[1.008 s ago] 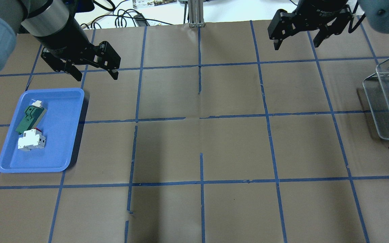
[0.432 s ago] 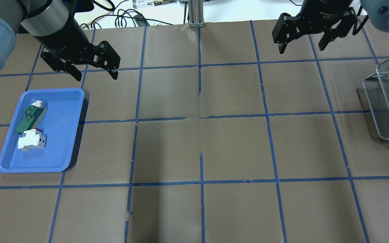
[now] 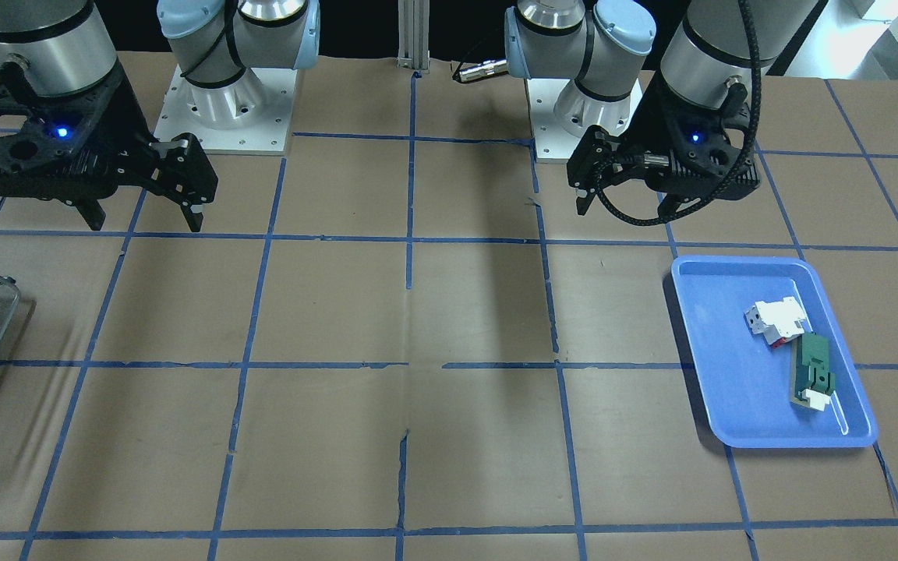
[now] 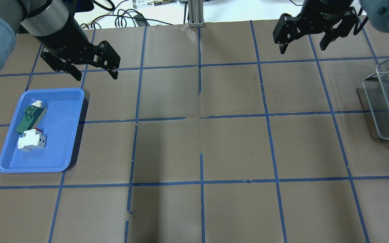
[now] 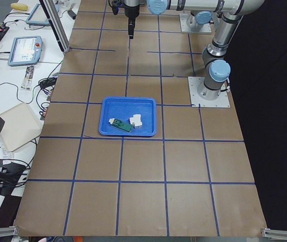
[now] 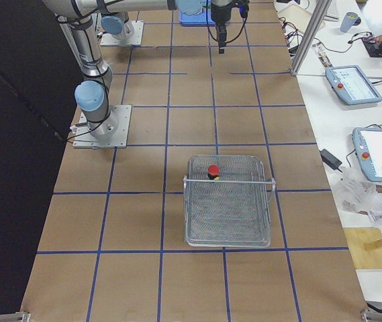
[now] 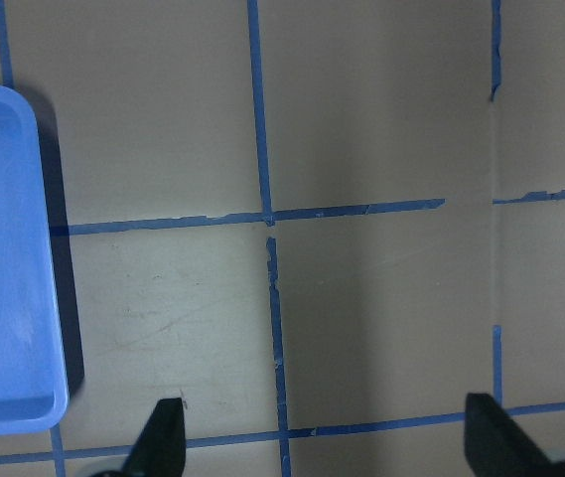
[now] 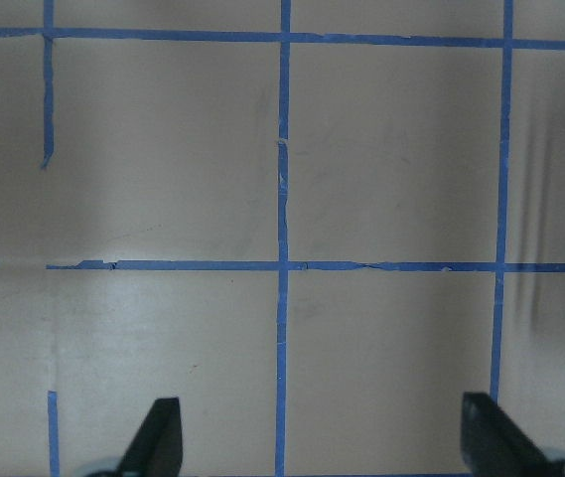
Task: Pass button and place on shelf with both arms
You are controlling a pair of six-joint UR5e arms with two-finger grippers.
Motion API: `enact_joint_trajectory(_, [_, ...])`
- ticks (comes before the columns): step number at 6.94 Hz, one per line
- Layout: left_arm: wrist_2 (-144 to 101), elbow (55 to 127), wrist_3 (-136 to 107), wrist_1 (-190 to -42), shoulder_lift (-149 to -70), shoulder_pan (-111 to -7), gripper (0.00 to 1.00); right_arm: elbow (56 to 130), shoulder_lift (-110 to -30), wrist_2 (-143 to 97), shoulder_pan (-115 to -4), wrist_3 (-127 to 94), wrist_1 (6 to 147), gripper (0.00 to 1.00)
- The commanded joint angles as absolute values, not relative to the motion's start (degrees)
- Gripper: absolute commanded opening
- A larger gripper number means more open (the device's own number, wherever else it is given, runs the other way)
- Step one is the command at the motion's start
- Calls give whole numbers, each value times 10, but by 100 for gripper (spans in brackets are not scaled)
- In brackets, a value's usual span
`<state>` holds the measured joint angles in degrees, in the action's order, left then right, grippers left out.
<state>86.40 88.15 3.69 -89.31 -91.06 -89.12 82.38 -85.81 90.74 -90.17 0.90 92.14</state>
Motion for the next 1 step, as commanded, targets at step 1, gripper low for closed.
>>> enact_joint_trajectory(1, [864, 881, 37, -893, -911, -891, 100, 823, -860, 872, -902, -17, 926, 100])
